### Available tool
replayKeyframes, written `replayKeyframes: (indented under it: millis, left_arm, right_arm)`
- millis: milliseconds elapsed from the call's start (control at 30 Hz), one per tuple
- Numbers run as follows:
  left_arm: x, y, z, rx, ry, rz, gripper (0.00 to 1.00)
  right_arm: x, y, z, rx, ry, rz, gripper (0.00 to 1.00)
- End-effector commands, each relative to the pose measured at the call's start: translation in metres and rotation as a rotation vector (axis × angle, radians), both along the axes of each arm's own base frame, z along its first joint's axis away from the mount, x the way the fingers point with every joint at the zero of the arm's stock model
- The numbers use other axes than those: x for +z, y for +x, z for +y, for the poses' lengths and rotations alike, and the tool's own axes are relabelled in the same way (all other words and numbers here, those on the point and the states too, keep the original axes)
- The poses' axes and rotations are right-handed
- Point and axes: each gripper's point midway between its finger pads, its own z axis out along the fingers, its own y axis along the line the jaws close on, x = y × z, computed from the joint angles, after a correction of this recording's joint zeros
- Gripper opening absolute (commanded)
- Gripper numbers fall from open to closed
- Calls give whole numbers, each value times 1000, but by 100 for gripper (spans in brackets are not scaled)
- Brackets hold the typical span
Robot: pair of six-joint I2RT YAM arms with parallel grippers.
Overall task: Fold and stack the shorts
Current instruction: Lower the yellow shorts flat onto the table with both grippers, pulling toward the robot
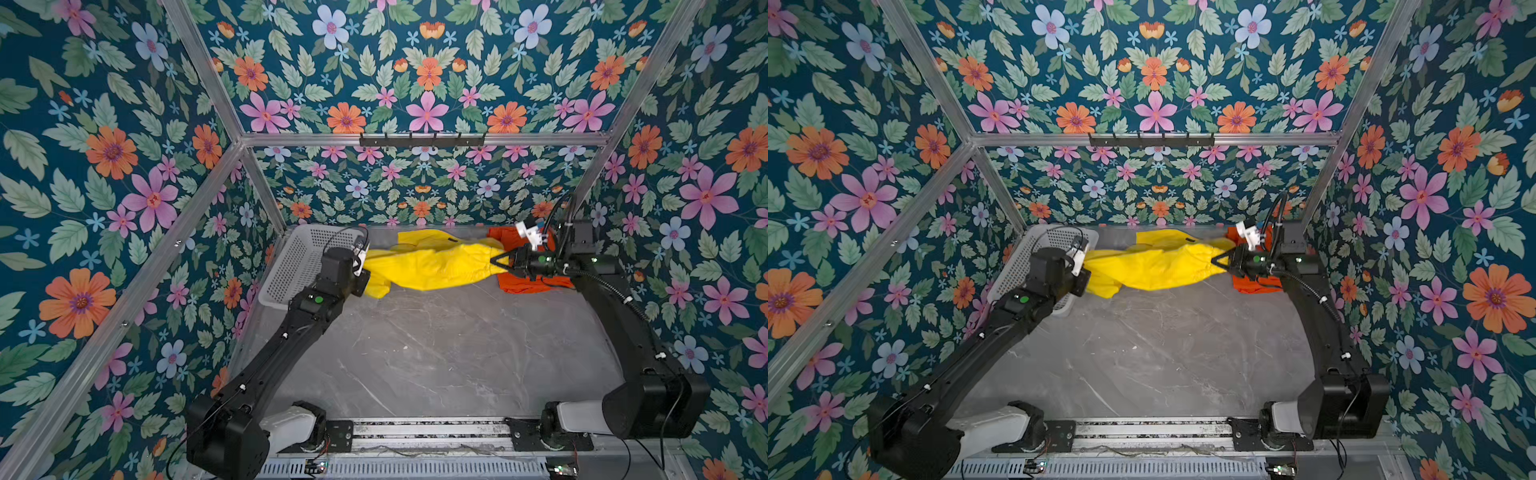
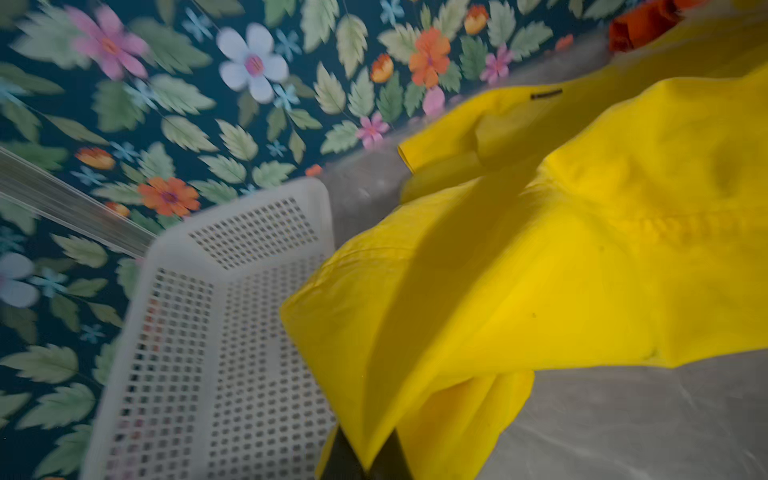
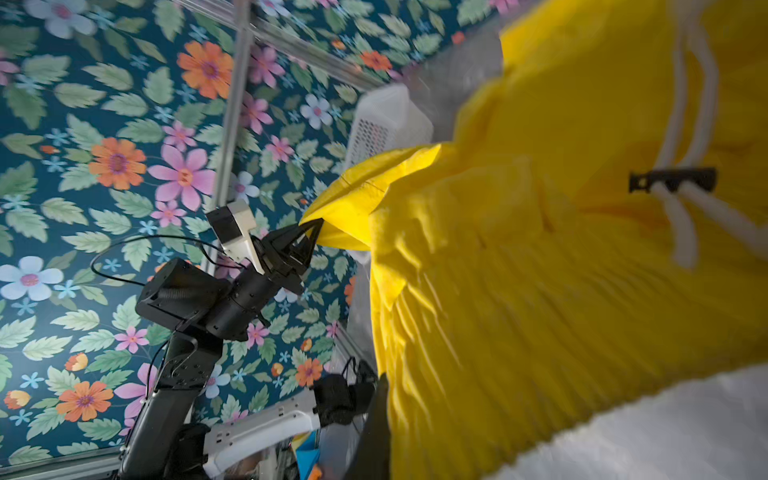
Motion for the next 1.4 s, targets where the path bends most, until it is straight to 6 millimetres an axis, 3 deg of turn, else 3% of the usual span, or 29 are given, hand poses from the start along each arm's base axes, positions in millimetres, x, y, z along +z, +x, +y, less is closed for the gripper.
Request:
replayKeyframes:
  millis: [0, 100, 167, 233, 333, 467, 600, 767, 833, 1000, 1133, 1367]
  left_arm:
    - [-37, -20, -31, -66, -128, 94, 0]
    - [-71, -38, -43, -85, -77, 197, 0]
    - [-85, -49, -51, -107, -55, 259, 2]
    - [-97, -61, -53, -114, -37, 322, 14]
    - [-104, -74, -53, -80, -79, 400, 47]
    - [-85, -75, -50, 32, -224, 388, 58]
    - [-65, -64, -34, 204, -412, 375, 62]
    - [-83, -62, 4, 419, -569, 479, 62]
    - [-88, -67, 9, 461, -607, 510, 62]
    - [-88, -86, -7, 457, -839, 595, 62]
    - [-95, -101, -4, 489, -948, 591, 62]
    - [-94, -105, -22, 375, -1069, 610, 63]
  right_arm:
    - [-52, -16, -3, -8, -28, 88, 0]
    - [-90, -34, -7, -31, -54, 202, 0]
    - [-104, -43, -11, -55, -76, 256, 0]
    - [-115, -54, -13, -70, -94, 309, 0]
    - [-131, -73, -22, -109, -147, 391, 0]
    - [-155, -101, -42, -202, -249, 515, 0]
    - [-171, -114, -70, -347, -294, 595, 0]
    - [-178, -114, -82, -400, -314, 614, 0]
    - [-179, -112, -81, -398, -309, 613, 0]
    - [-177, -106, -80, -388, -297, 596, 0]
    - [-174, -103, -77, -375, -280, 578, 0]
    - [-170, -99, -74, -359, -255, 554, 0]
